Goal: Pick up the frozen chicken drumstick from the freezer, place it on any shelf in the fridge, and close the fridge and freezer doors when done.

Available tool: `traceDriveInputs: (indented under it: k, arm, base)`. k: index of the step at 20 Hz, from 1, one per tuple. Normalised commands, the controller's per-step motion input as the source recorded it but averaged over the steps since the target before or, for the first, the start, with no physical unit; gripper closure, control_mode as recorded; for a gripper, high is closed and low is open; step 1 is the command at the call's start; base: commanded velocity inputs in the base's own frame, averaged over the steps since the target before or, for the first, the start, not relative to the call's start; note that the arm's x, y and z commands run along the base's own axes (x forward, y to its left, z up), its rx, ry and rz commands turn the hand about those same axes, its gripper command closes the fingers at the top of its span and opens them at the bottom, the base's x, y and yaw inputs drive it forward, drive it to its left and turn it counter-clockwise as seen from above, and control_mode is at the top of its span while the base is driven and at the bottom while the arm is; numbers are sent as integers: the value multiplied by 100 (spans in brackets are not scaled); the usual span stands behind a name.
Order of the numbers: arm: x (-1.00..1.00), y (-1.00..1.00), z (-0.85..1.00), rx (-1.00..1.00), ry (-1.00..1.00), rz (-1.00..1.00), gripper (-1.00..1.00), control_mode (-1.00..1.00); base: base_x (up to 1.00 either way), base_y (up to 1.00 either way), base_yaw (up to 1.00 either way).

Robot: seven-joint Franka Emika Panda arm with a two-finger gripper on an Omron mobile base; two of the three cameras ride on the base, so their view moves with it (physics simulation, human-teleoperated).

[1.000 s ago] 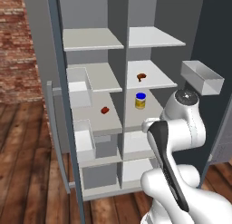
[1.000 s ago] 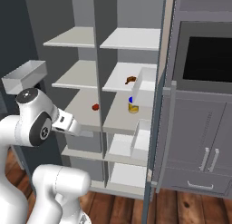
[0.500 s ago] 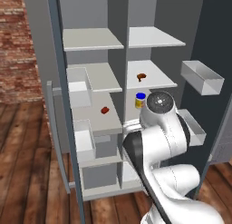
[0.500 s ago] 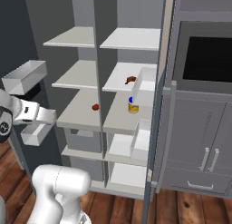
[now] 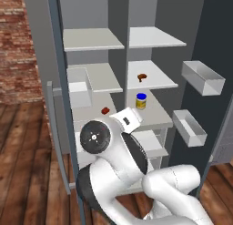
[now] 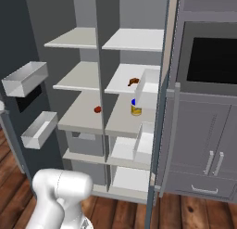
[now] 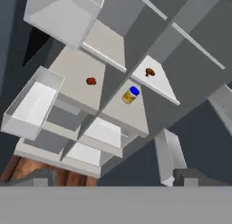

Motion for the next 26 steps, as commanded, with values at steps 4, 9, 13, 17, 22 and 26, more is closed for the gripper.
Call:
traceDriveInputs:
  k: [4,9,13,17,22,26]
  arm:
    - [0,100,0,-31,-4,16,-100,-100]
    - [5,100,0,-31,-1,10,-100,-100]
    - [51,100,-1,-28,3,1,-100,-100]
    - [86,83,-13,-20,5,0,-100,-100]
    - [98,81,-34,-21,10,0,-100,-100]
    - [95,65,-34,-20,10,0,-100,-100]
  base:
    - [0,0,0]
    - [0,0,0]
    - [0,0,0]
    - [0,0,0]
    - [0,0,0]
    - [0,0,0]
